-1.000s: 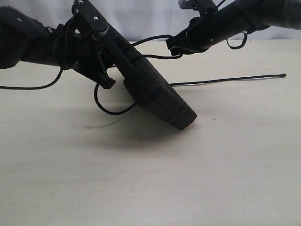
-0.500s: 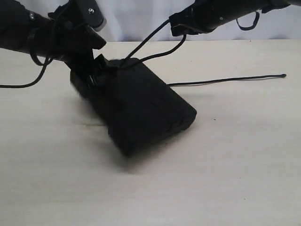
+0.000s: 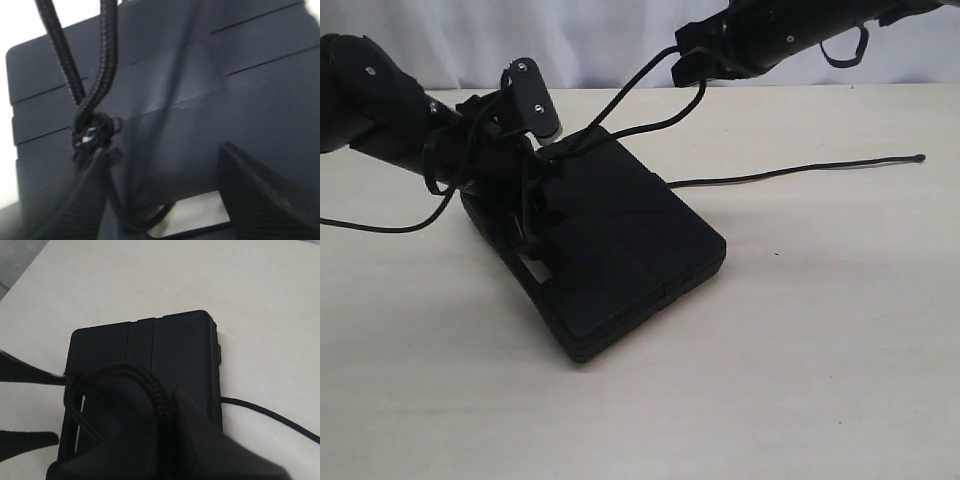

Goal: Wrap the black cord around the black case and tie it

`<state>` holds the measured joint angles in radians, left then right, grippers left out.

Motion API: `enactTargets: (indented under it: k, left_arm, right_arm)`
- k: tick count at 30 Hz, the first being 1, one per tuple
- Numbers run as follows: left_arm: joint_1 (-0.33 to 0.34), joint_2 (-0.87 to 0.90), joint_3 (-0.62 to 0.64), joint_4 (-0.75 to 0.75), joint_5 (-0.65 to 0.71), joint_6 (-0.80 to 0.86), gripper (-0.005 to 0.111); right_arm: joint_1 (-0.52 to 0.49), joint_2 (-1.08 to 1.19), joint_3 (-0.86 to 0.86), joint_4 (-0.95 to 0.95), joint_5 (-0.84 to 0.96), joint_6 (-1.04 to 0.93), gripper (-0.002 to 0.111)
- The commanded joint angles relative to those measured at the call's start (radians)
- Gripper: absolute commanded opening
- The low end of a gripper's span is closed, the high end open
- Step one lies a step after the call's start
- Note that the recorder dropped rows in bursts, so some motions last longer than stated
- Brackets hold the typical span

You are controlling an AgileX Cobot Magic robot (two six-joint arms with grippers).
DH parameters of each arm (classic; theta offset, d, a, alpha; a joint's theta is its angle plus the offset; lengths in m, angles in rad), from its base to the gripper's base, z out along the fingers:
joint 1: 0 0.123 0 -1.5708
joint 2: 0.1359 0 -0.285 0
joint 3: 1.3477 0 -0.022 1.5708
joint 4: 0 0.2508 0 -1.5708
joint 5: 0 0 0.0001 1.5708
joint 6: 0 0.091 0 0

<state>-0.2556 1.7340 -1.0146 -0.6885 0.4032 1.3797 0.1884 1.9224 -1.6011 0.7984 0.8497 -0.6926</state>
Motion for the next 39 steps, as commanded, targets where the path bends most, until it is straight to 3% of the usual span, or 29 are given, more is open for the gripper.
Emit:
enactTargets:
  k: [1, 8, 13, 19, 28, 31, 34, 39]
  left_arm:
    - [0.0, 0.034, 0.003, -0.004, -0.119, 0.04, 0.061]
    - [0.0, 0.066, -0.001, -0.006, -0.164, 0.109, 0.061]
    - [0.0, 0.066, -0.017, -0.112, -0.174, 0.15, 0.06]
    - [0.005, 0.07, -0.039, -0.414, -0.108, 0.415, 0.06]
    - [0.095, 0.126, -0.039, -0.782, 0.093, 0.72, 0.055]
    - [0.122, 0.14, -0.039, -0.843, 0.122, 0.755, 0.052]
    - [0.128, 0.149, -0.039, -0.843, 0.145, 0.755, 0.044]
    - [0.128, 0.172, -0.039, -0.843, 0.197, 0.755, 0.013]
  right_arm:
    - [-0.001, -0.012, -0.002, 0.004, 0.019, 0.0, 0.005]
    - [-0.001, -0.012, -0.002, 0.004, 0.012, -0.003, 0.005]
    - [-0.001, -0.012, -0.002, 0.004, 0.014, -0.003, 0.005]
    - [-0.001, -0.012, -0.002, 0.004, 0.04, 0.001, 0.005]
    - [-0.001, -0.012, -0.002, 0.004, 0.065, 0.006, 0.005]
    - [-0.001, -0.012, -0.002, 0.004, 0.065, 0.02, 0.005]
    - [-0.001, -0.012, -0.002, 0.004, 0.061, 0.02, 0.005]
    - [-0.001, -0.012, -0.002, 0.004, 0.052, 0.067, 0.019]
